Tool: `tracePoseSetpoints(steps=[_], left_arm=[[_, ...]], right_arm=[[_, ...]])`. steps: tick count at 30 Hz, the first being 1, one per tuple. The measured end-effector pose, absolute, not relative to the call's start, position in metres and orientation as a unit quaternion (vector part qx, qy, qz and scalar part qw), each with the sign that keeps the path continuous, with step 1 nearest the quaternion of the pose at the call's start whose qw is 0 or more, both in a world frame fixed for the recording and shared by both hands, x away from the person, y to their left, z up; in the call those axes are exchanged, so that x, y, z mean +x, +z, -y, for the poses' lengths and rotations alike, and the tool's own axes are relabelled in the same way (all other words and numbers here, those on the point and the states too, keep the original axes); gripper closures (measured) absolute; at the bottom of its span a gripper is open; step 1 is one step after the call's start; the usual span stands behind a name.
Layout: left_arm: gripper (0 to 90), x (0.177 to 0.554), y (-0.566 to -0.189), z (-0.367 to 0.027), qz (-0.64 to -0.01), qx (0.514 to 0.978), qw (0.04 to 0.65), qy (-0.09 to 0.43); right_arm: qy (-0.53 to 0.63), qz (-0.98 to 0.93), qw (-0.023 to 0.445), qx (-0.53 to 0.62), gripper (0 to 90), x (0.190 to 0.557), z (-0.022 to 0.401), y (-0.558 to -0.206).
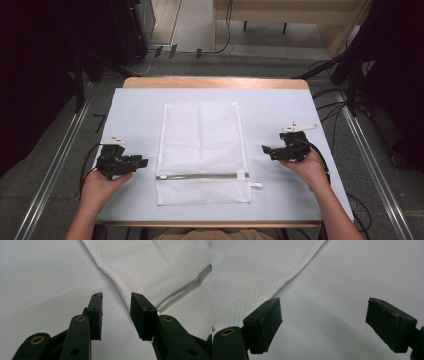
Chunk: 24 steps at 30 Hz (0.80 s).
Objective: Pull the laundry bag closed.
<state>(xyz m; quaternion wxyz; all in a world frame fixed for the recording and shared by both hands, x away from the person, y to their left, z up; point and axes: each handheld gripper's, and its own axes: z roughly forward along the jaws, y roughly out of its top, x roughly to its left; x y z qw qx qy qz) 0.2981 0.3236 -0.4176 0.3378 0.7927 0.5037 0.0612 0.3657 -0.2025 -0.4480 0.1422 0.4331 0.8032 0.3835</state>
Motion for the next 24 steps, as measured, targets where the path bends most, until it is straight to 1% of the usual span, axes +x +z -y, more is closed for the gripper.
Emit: tracePoseSetpoints(steps=[1, 2, 3, 4, 5, 6, 7, 8, 10, 11, 12, 13, 17, 24], left_arm=[[53.9, 0.2994, -0.418, -0.3246, -0.511, 0.789, 0.337, 0.053], [53.9, 0.301, -0.4189, -0.3258, -0.517, 0.785, 0.337, 0.039], [51.9, 0.3022, -0.4201, -0.3273, -0.52, 0.785, 0.336, 0.03], [51.6, 0.3023, -0.4204, -0.3278, -0.519, 0.786, 0.334, 0.032], [48.6, 0.3021, -0.421, -0.3282, -0.517, 0.787, 0.334, 0.037], [47.4, 0.3022, -0.4211, -0.3291, -0.516, 0.787, 0.335, 0.037], [47.4, 0.3023, -0.4213, -0.3298, -0.517, 0.786, 0.336, 0.038], [44.3, 0.3029, -0.4219, -0.3304, -0.516, 0.786, 0.339, 0.038], [42.5, 0.3033, -0.4221, -0.3307, -0.516, 0.786, 0.34, 0.039], [39.4, 0.3037, -0.4221, -0.3307, -0.517, 0.785, 0.341, 0.037], [39.4, 0.304, -0.4223, -0.3307, -0.517, 0.783, 0.344, 0.036], [37.4, 0.304, -0.4222, -0.3306, -0.519, 0.78, 0.348, 0.037], [34.9, 0.3043, -0.421, -0.3315, -0.514, 0.781, 0.354, 0.039], [35.0, 0.3061, -0.4234, -0.3317, -0.507, 0.786, 0.352, 0.038]], right_arm=[[0.383, -0.803, 0.142, 0.435, 15.0, 0.3655, 0.2021, -0.4478], [0.383, -0.803, 0.142, 0.435, 15.0, 0.3655, 0.2021, -0.4478], [0.381, -0.802, 0.142, 0.437, 16.0, 0.3652, 0.2018, -0.4475], [0.383, -0.802, 0.144, 0.435, 17.1, 0.3649, 0.202, -0.4471], [0.383, -0.802, 0.147, 0.433, 18.3, 0.3642, 0.202, -0.4464], [0.384, -0.802, 0.147, 0.433, 18.8, 0.3641, 0.202, -0.4463], [0.384, -0.802, 0.147, 0.433, 18.8, 0.3641, 0.202, -0.4463], [0.382, -0.803, 0.144, 0.435, 19.7, 0.364, 0.2017, -0.4466], [0.38, -0.803, 0.144, 0.437, 20.0, 0.3639, 0.2014, -0.447], [0.375, -0.805, 0.142, 0.437, 21.4, 0.3639, 0.2008, -0.4475], [0.375, -0.805, 0.142, 0.437, 21.4, 0.3639, 0.2008, -0.4475], [0.372, -0.809, 0.144, 0.433, 24.5, 0.3638, 0.2001, -0.4481], [0.365, -0.815, 0.137, 0.429, 25.2, 0.3638, 0.1975, -0.4509], [0.358, -0.821, 0.13, 0.425, 27.3, 0.3614, 0.1935, -0.4525]])
